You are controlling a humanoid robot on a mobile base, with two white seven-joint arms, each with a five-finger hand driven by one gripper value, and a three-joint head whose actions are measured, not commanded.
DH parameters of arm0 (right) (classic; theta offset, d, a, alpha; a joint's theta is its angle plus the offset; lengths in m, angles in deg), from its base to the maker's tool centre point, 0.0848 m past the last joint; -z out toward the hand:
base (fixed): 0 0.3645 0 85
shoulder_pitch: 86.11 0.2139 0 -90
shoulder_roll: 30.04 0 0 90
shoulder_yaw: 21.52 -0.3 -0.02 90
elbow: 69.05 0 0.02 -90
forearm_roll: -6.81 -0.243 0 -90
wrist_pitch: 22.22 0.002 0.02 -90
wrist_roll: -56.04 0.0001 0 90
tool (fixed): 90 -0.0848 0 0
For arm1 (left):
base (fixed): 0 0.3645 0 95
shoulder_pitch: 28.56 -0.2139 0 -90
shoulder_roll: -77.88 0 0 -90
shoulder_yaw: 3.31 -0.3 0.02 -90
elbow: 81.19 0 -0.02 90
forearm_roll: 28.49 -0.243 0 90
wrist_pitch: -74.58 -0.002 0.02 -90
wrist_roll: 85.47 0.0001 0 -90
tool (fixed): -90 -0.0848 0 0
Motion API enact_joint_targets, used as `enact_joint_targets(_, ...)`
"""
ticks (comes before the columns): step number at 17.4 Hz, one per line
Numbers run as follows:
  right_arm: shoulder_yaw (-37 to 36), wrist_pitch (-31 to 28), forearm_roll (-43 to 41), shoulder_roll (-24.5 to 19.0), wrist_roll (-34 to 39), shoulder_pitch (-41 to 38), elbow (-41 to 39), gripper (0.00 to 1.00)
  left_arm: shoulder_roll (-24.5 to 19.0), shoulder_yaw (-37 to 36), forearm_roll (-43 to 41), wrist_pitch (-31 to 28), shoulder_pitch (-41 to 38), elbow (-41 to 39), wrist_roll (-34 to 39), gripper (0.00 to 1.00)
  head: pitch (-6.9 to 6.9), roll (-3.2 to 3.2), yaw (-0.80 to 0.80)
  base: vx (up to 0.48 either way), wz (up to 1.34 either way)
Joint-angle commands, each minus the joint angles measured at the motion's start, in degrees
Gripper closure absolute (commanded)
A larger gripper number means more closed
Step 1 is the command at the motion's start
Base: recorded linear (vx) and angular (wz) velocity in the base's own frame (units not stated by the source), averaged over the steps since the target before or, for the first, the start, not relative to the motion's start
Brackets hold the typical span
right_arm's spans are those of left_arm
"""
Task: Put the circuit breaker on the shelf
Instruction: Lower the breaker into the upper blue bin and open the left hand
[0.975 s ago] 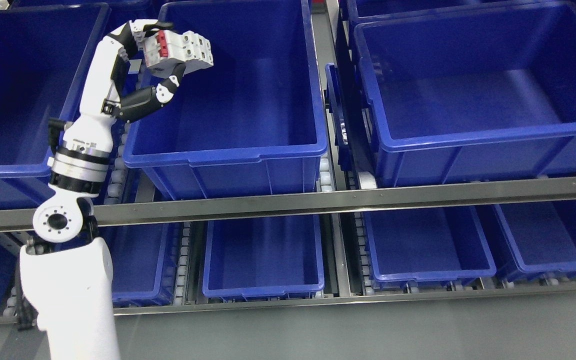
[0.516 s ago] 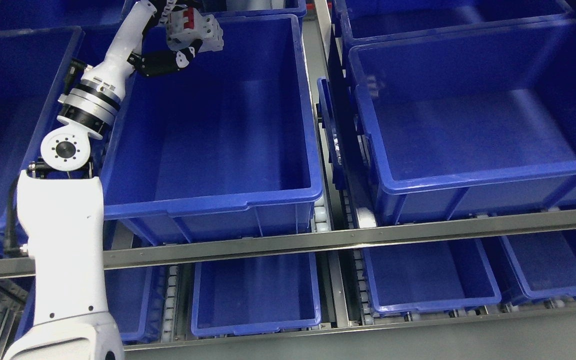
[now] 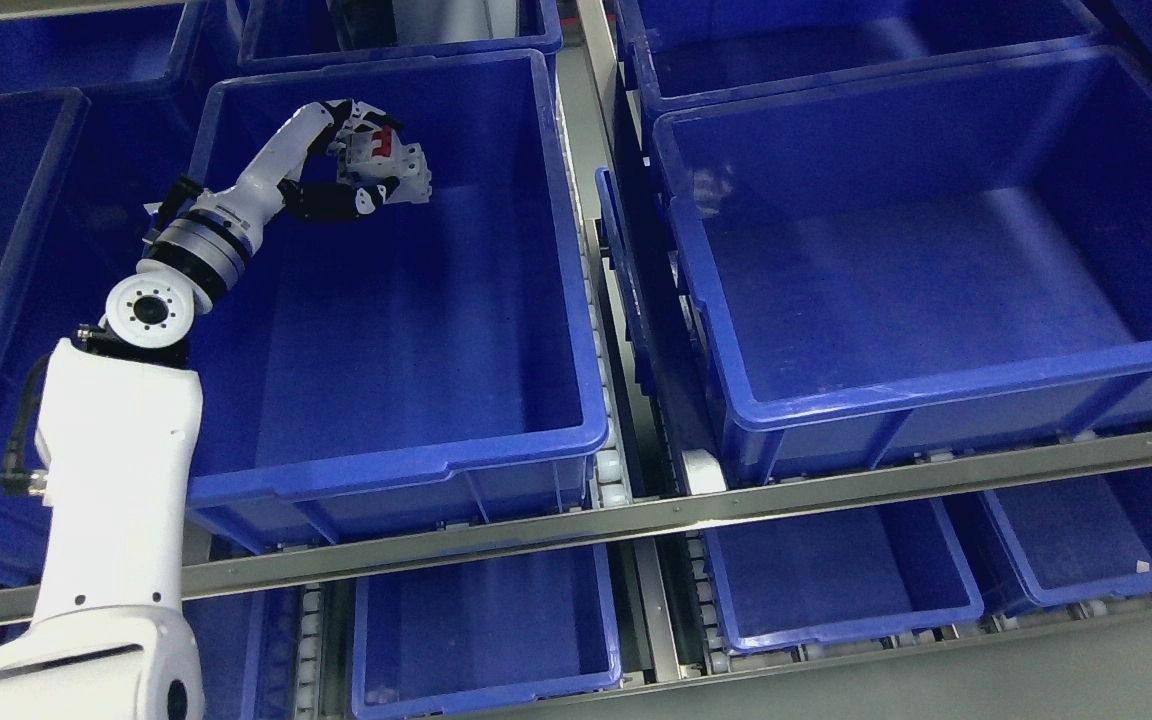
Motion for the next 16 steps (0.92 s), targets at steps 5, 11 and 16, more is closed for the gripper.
enact_joint_targets(5, 1.14, -3.43, 0.0, 1.0, 0.0, 0.0, -0.01, 0.0, -0.74, -5.02, -0.81, -8.04, 5.19, 18.19, 5.48, 0.56, 0.0, 0.0, 0.0, 0.011, -0.01)
enact_joint_targets(11, 1.14, -3.43, 0.0, 1.0, 0.0, 0.0, 0.0, 0.0, -0.22, -6.26, -0.55, -9.11, 5.36, 18.02, 9.88, 0.17, 0.0, 0.0, 0.0, -0.008, 0.02)
enact_joint_targets(16, 1.14, -3.43, 0.0, 1.0, 0.0, 0.0, -0.01, 0.0, -0.04, -0.3, 0.94, -8.33, 8.52, 15.49, 11.99, 0.01, 0.0, 0.0, 0.0, 0.003, 0.0)
